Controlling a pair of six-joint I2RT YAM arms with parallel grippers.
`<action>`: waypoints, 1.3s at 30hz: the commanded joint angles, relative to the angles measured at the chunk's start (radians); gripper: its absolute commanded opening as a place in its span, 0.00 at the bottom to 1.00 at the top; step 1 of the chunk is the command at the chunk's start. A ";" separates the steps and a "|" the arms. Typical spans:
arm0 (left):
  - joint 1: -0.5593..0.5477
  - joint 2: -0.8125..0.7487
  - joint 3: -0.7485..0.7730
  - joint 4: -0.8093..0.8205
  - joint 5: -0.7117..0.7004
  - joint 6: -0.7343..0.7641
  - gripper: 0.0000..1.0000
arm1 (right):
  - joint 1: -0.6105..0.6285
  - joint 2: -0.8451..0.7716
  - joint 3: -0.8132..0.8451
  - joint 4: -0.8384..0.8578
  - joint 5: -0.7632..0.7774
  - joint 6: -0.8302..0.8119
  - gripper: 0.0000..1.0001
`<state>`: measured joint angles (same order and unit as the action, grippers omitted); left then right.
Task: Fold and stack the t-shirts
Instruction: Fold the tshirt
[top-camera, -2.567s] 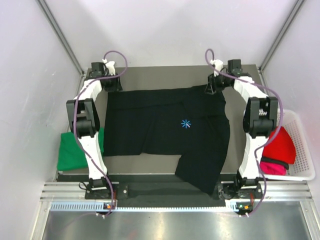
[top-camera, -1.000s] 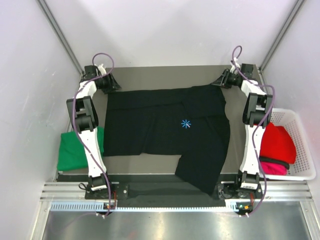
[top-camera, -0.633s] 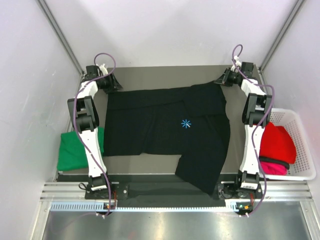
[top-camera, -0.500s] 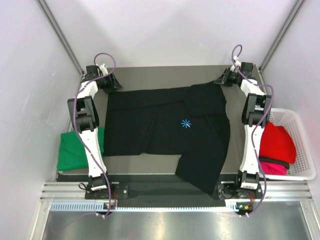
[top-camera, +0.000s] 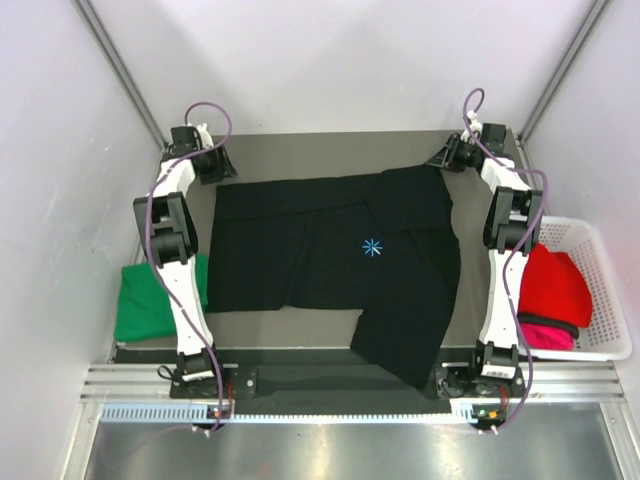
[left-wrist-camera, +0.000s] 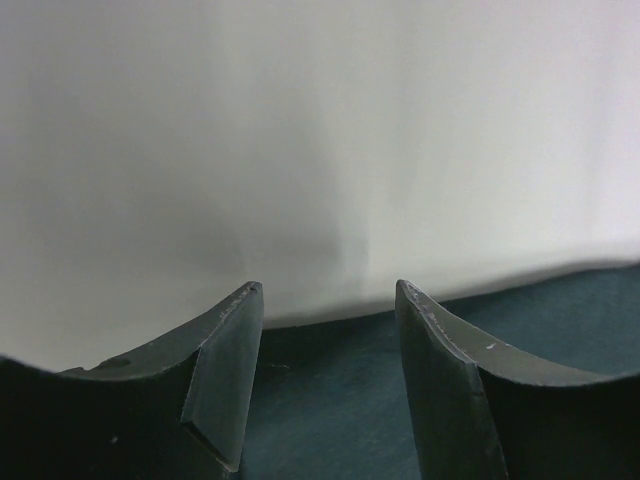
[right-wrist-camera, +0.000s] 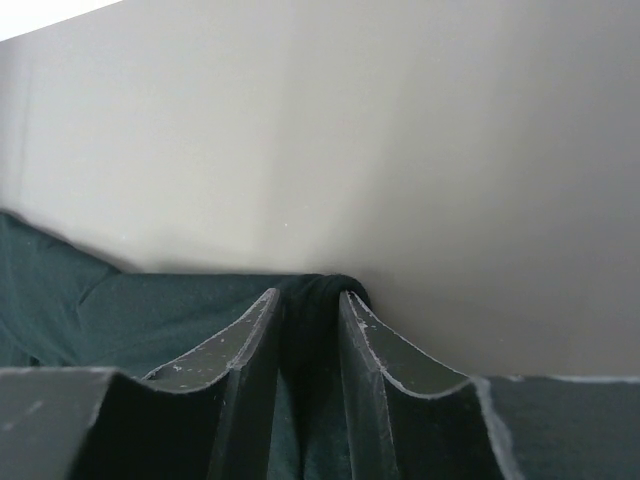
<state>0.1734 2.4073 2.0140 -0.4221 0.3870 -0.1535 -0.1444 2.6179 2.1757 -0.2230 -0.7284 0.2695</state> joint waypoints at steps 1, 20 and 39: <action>0.006 -0.092 0.008 -0.009 -0.083 0.051 0.60 | 0.000 -0.007 0.027 0.016 0.044 -0.039 0.31; 0.037 -0.149 -0.037 -0.170 -0.134 0.212 0.59 | 0.000 -0.030 -0.019 0.022 0.026 -0.053 0.32; 0.037 -0.013 0.051 -0.210 -0.047 0.178 0.38 | 0.002 -0.033 -0.036 0.024 0.021 -0.055 0.31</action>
<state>0.2081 2.3768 2.0087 -0.6151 0.2993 0.0231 -0.1444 2.6164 2.1662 -0.2073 -0.7464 0.2459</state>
